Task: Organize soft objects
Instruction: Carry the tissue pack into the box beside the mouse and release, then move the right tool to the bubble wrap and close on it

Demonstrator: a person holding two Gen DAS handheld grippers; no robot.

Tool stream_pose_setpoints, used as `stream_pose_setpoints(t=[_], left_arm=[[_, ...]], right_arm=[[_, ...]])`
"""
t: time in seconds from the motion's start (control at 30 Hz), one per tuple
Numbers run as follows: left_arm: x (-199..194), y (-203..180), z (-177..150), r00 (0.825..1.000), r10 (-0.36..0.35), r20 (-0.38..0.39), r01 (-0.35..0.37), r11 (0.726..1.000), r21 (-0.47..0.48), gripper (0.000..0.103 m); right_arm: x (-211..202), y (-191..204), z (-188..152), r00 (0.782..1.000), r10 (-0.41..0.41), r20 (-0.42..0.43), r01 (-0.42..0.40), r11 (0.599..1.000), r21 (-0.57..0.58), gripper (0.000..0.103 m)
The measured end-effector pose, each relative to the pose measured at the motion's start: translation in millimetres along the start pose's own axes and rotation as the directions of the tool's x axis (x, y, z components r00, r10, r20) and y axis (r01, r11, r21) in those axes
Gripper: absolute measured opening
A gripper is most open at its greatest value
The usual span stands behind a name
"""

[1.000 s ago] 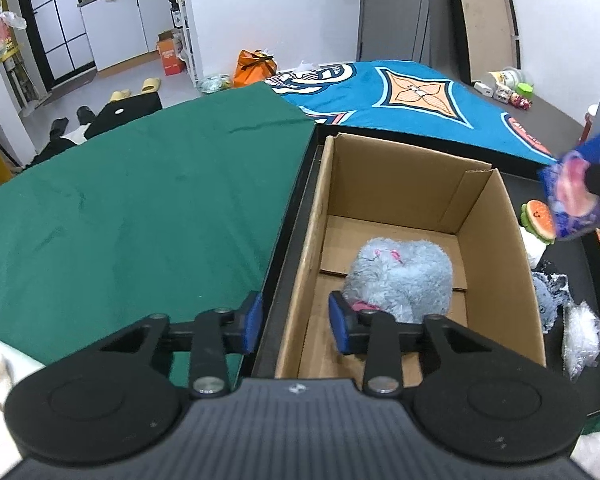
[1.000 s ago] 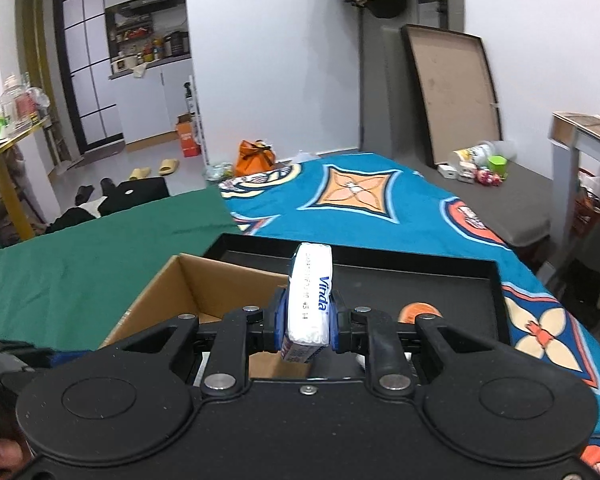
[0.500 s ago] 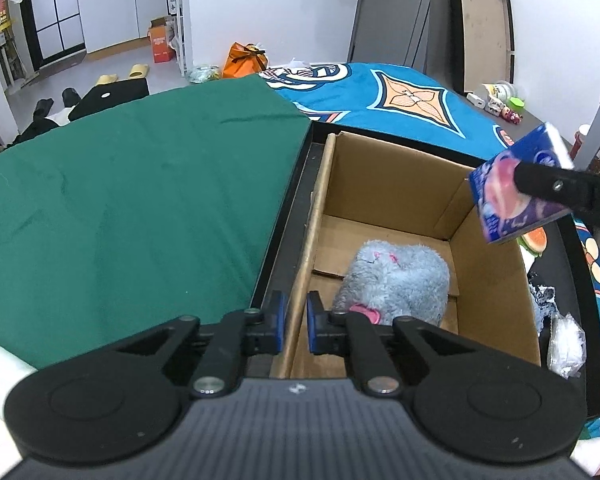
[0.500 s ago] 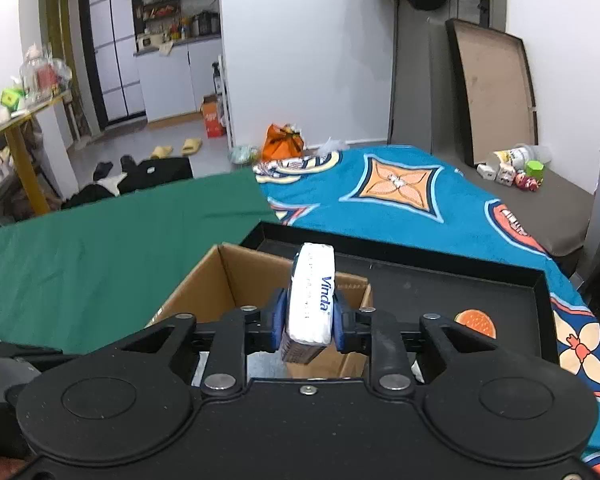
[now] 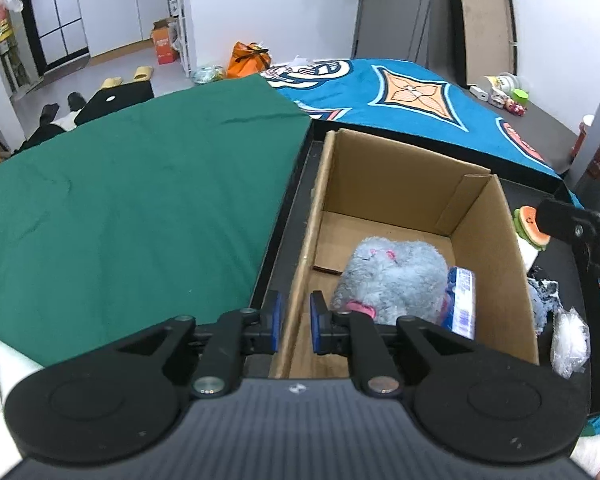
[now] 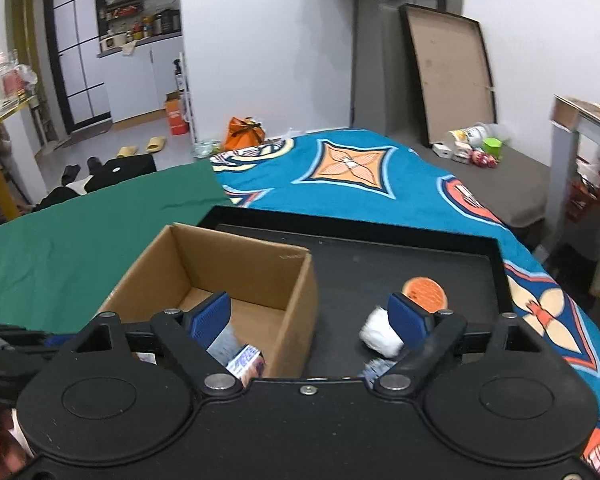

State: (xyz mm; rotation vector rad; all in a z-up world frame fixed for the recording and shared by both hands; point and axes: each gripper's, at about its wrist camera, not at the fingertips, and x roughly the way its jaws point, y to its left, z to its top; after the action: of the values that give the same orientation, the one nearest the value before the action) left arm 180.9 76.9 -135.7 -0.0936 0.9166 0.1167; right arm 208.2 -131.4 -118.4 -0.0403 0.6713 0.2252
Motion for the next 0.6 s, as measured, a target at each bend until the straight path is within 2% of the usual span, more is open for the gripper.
stream_pose_setpoints(t=[0.13,0.27,0.3,0.4,0.6], left_arm=[[-2,-7,0,1.0,0.023,-0.008,-0.023,0.999,0.024,0.019],[-4,-14,0,0.999,0.046,-0.015,-0.046,0.998,0.031,0.05],[-6,-17,-1,0.999,0.054,-0.006,-0.053,0.998,0.037,0.054],[-9,-23,-2,0.997,0.075,0.004,-0.075,0.995,0.068,0.058],[-11,-31,-1,0.995,0.095,-0.007,-0.094,0.991,0.09,0.059]], right_arm=[[-7,-14,-10,1.0,-0.023,-0.005,0.024,0.999,0.043,0.085],[-12,-26,-22,0.999,-0.033,-0.005,0.034,0.997,0.069,0.089],[-13,-29,-26,0.999,-0.036,-0.008,0.036,0.996,0.078,0.089],[-14,-38,-36,0.999,-0.04,-0.019,0.042,0.994,0.1,0.089],[-12,-60,-56,0.998,-0.04,-0.055,0.048,0.986,0.16,0.089]])
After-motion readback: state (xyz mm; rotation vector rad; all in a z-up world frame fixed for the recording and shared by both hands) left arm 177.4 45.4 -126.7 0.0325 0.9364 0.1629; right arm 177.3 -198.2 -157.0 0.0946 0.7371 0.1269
